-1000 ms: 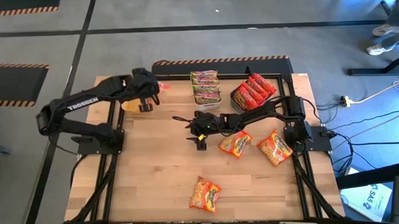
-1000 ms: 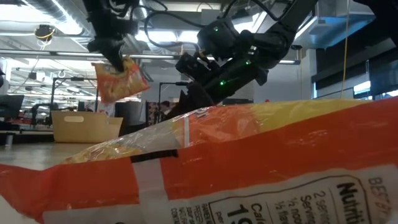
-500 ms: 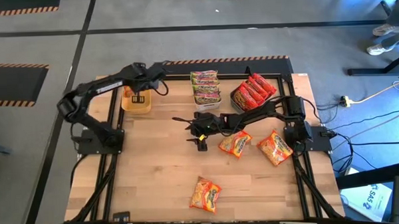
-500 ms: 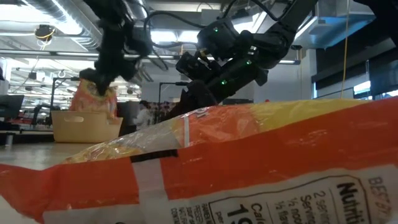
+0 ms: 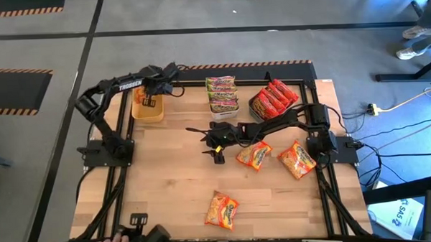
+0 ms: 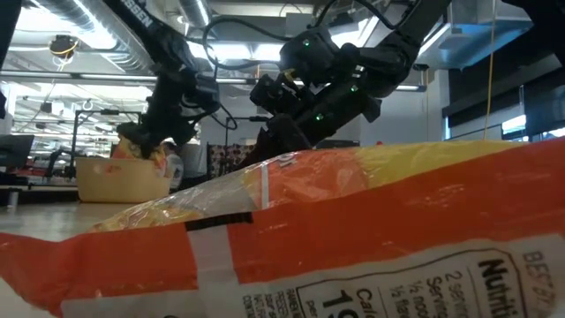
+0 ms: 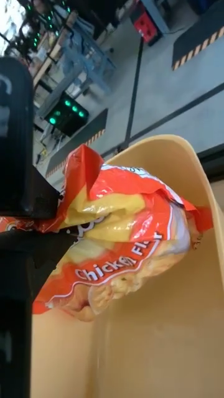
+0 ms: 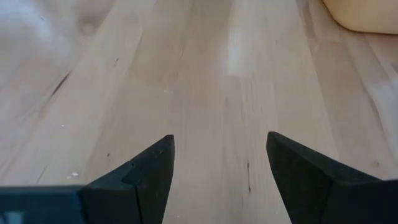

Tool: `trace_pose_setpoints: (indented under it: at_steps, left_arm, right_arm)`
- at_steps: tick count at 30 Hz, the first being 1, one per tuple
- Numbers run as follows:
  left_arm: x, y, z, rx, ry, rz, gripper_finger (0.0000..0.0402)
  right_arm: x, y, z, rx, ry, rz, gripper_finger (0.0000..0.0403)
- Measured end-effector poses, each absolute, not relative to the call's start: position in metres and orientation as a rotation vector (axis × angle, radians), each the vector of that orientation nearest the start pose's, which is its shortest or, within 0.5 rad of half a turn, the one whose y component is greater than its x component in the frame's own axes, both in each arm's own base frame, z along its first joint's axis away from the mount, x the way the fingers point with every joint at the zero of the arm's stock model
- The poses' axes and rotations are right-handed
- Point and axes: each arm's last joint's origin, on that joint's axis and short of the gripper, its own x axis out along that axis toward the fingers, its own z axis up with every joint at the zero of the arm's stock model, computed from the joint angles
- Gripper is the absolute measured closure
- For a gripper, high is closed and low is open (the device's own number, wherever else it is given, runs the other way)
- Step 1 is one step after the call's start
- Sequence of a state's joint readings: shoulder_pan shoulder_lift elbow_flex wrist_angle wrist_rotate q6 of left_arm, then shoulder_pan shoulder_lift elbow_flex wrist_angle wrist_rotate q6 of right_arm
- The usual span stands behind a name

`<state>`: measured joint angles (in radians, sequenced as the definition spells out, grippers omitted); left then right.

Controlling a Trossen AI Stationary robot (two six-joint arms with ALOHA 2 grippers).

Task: Sort Maruchan noodles
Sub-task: Put the orange noodle pack into the yellow bin

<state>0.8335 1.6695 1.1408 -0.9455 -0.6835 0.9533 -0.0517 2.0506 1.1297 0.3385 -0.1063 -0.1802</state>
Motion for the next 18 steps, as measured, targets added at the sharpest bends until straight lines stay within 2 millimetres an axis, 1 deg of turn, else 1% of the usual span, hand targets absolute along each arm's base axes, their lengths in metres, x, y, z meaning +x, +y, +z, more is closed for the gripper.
trace_pose_setpoints:
  at_steps: [4,7,10,13,16,18]
  left_arm:
    - [0.189,0.232,0.204,0.503,1.967,0.312,0.0394]
    - [0.194,0.234,0.203,0.599,1.945,0.245,0.0394]
    - [0.192,0.238,0.199,0.674,1.954,0.175,0.0393]
    - [0.191,0.243,0.199,0.665,1.911,0.184,0.0393]
    - [0.191,0.249,0.2,0.638,1.848,0.251,0.039]
    - [0.191,0.251,0.201,0.632,1.833,0.281,0.038]
  right_arm:
    - [0.418,-0.018,0.126,-0.125,0.572,0.12,0.0165]
    - [0.418,-0.018,0.126,-0.124,0.57,0.123,0.0165]
    - [0.418,-0.018,0.126,-0.124,0.57,0.123,0.0165]
    - [0.418,-0.018,0.126,-0.124,0.57,0.123,0.0165]
    - [0.418,-0.018,0.126,-0.124,0.57,0.123,0.0165]
    - [0.418,-0.018,0.126,-0.124,0.57,0.123,0.0165]
